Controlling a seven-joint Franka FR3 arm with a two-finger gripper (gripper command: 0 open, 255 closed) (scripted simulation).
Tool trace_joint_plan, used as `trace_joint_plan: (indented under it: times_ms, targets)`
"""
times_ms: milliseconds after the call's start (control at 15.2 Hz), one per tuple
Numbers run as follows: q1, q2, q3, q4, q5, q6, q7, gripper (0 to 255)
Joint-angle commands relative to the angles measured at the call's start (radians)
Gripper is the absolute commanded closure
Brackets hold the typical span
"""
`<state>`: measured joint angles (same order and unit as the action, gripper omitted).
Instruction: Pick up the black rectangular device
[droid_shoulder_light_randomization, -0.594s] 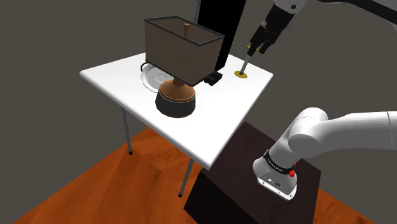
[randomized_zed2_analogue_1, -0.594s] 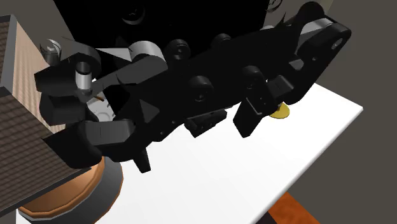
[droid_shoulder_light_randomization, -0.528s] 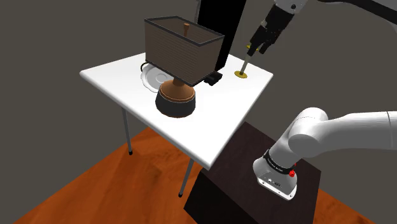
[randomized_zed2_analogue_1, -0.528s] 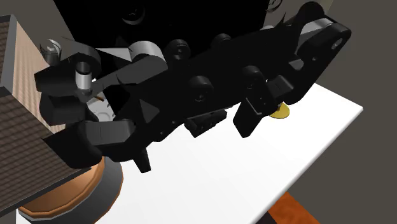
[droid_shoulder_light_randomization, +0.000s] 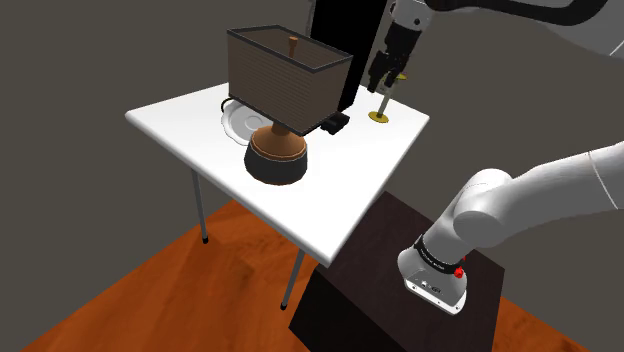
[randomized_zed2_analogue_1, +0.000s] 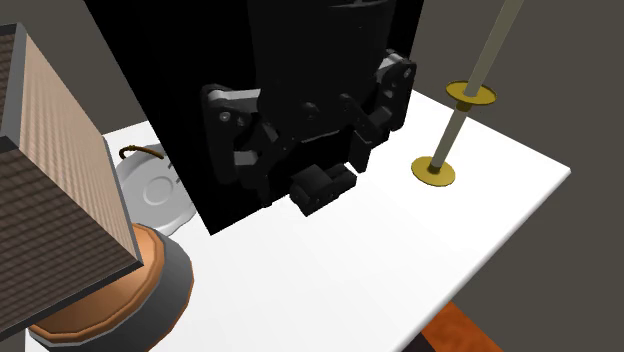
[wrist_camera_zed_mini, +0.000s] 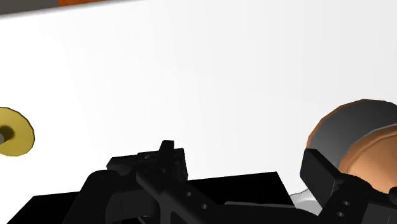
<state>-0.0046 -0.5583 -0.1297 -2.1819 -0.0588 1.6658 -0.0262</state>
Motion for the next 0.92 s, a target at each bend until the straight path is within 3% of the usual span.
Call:
trace_joint_plan:
  times_ms: [0, 858]
  targets:
    - [0.003, 0.087, -0.018, 0.041, -0.009, 0.013, -0.035, 0]
    - [-0.011, 0.651, -0.093, 0.377, -0.021, 0.037, -0.251, 0]
